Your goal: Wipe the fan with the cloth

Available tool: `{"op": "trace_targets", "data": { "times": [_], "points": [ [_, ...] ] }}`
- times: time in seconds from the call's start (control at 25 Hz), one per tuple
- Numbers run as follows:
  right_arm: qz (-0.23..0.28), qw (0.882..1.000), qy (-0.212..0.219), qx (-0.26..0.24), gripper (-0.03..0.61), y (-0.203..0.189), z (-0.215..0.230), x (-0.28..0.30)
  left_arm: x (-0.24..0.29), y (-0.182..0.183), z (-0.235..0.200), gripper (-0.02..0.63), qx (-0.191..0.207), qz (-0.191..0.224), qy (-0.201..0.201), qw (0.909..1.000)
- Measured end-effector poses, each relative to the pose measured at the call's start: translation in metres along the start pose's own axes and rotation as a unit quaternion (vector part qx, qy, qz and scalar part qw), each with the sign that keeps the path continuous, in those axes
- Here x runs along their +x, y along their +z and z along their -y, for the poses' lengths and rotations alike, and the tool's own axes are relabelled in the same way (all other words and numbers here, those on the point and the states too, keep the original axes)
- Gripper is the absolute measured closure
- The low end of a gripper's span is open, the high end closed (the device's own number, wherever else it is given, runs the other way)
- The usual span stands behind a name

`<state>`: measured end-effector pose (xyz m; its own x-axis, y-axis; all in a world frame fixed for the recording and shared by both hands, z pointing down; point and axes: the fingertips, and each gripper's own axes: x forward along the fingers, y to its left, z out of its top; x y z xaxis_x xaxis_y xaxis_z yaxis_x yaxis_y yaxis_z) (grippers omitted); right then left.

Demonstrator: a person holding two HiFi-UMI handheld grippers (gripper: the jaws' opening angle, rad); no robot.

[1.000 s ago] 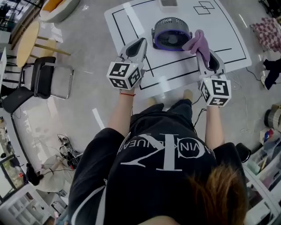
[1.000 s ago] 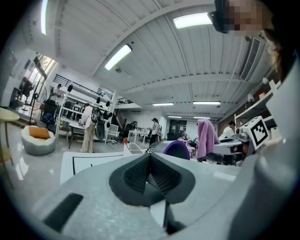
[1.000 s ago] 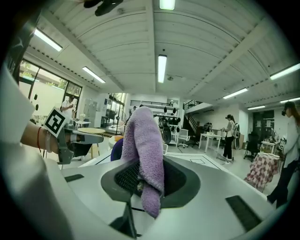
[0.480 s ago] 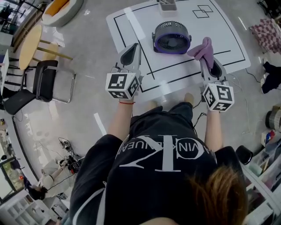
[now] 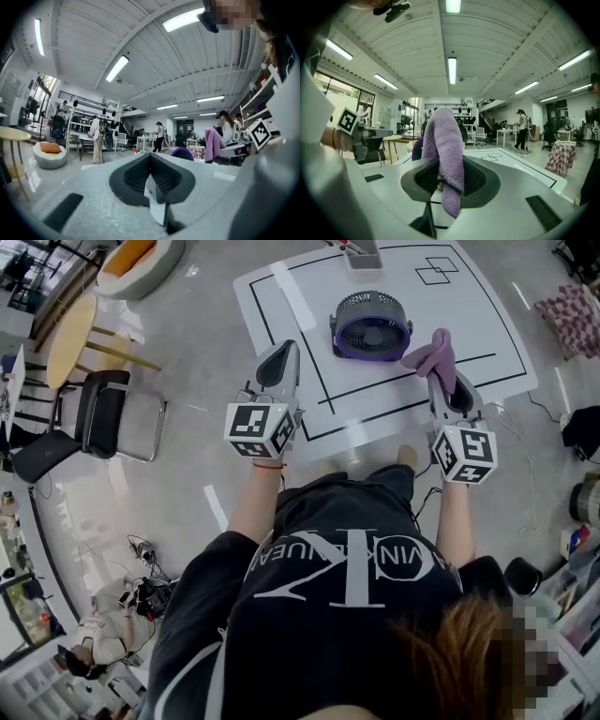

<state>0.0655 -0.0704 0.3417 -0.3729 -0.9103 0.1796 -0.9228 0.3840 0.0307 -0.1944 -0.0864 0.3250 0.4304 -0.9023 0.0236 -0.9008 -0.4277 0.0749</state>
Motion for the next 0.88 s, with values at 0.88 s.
{"op": "trace_targets", "data": {
  "times": [0.88],
  "points": [
    [-0.02, 1.0, 0.005, -0.011, 0.474, -0.012, -0.008, 0.009, -0.001, -0.008, -0.012, 0.609, -0.01, -0.007, 0.006, 0.9999]
  ]
}}
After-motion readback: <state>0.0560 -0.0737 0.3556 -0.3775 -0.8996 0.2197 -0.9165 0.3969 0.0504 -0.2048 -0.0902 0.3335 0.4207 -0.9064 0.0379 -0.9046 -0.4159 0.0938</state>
